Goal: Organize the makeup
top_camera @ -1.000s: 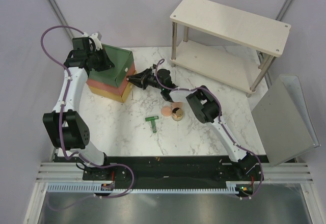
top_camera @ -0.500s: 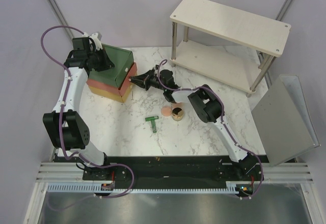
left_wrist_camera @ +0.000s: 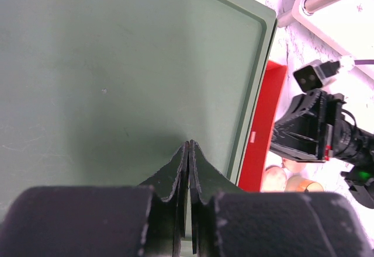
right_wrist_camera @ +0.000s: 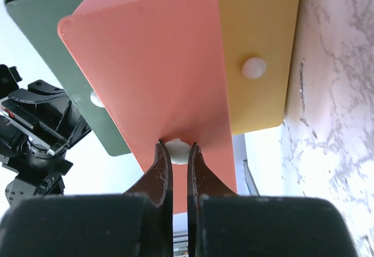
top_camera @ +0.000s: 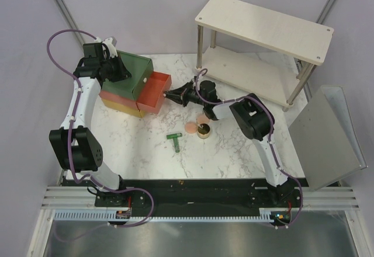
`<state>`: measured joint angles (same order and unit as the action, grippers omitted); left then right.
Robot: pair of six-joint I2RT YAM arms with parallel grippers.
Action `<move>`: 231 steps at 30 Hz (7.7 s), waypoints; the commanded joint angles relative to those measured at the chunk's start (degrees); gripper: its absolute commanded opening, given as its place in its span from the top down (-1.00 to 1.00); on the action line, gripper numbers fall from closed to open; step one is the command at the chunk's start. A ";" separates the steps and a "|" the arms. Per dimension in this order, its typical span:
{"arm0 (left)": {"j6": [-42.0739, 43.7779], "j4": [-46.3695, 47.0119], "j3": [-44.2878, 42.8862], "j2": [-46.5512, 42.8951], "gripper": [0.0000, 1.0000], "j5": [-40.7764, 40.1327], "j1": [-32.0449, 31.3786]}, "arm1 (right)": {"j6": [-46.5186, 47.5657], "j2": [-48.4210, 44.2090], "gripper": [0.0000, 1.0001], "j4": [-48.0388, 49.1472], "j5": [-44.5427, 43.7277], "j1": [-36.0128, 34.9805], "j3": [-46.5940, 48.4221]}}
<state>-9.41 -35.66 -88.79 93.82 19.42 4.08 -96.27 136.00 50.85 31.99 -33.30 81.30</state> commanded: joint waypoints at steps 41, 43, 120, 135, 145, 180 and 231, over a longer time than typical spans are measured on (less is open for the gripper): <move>4.05 -14.97 5.21 5.58 0.72 -5.88 -0.21 | 74.91 -23.95 -0.50 -90.92 -17.48 -12.57 4.57; 4.05 -14.97 5.47 5.50 0.72 -5.97 -0.21 | 75.09 -23.51 -0.50 -91.54 -18.45 -14.68 4.31; 4.31 -14.70 9.34 1.89 0.68 -5.36 -0.30 | 81.06 -12.24 -0.67 -86.63 -28.03 -12.76 43.17; 4.14 -14.61 9.87 1.36 0.67 -5.45 -0.21 | 98.35 -31.94 -0.77 -70.20 -18.83 -11.79 7.06; 3.96 -14.09 11.27 1.10 0.67 -5.36 -0.21 | 99.53 -26.77 -0.87 -60.87 -12.65 -10.12 -0.80; 4.31 -14.09 10.83 1.28 0.67 -5.53 -0.21 | 88.19 -17.44 -0.56 -56.57 -10.81 -10.47 -1.49; 4.66 -13.21 13.82 0.84 0.67 -5.36 -0.21 | 88.62 -16.47 -0.31 -57.97 -28.12 -22.24 1.49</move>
<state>-8.43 -28.77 -81.30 89.60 18.96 3.99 -7.92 119.77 -6.42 8.34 -53.74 80.31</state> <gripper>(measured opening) 0.165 0.646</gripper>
